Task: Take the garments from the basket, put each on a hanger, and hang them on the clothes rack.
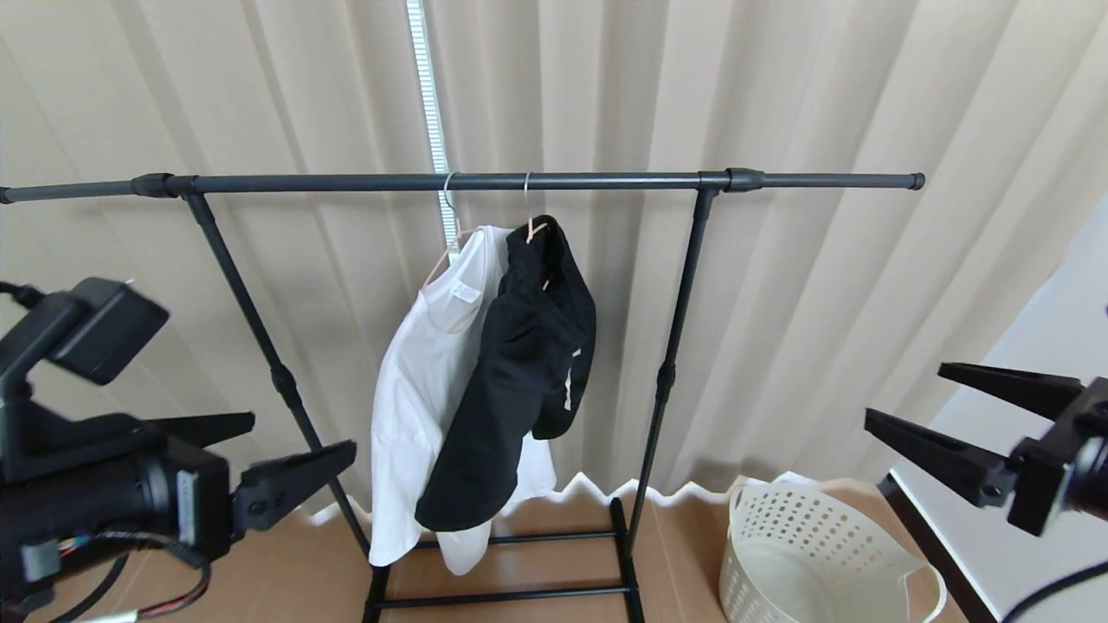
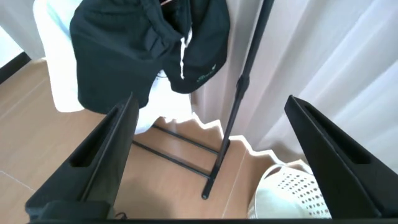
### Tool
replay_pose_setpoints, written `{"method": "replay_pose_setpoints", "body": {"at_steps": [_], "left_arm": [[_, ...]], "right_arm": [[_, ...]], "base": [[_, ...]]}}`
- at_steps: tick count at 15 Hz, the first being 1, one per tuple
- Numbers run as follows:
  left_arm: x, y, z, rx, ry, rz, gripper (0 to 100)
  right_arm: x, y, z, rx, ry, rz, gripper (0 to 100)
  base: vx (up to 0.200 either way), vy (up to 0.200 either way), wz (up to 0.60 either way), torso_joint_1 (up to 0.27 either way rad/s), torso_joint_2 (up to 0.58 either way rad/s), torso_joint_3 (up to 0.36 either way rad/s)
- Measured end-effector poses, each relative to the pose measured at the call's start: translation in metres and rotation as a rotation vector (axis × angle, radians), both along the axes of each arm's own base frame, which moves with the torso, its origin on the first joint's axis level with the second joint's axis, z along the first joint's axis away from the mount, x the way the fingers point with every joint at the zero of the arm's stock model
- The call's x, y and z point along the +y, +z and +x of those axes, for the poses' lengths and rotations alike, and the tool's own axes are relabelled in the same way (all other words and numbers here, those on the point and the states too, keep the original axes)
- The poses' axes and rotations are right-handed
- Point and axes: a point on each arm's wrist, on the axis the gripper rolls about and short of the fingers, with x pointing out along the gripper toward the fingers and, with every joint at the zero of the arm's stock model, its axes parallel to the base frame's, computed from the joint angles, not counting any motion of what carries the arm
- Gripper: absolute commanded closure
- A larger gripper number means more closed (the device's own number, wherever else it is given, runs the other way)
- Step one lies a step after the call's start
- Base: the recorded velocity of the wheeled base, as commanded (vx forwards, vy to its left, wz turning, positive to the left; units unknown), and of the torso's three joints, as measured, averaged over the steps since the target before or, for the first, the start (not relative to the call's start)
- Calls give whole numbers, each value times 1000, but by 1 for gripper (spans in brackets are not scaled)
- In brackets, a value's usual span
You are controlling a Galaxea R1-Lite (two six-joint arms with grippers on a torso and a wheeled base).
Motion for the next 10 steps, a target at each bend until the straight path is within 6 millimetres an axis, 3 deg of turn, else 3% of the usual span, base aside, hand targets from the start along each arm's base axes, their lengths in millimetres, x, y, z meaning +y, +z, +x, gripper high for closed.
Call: {"method": "replay_pose_setpoints", "body": {"at_steps": [5, 10], "left_arm": [[36, -47, -71, -42, 2, -20, 0], [59, -96, -118, -142, 15, -71, 0]], "right_arm": [[-26, -27, -82, 12, -31, -13, 0], [-44, -83, -139, -99, -51, 21, 0]], "base": [[0, 0, 0, 0, 0, 0], [0, 0, 0, 0, 0, 0]]}}
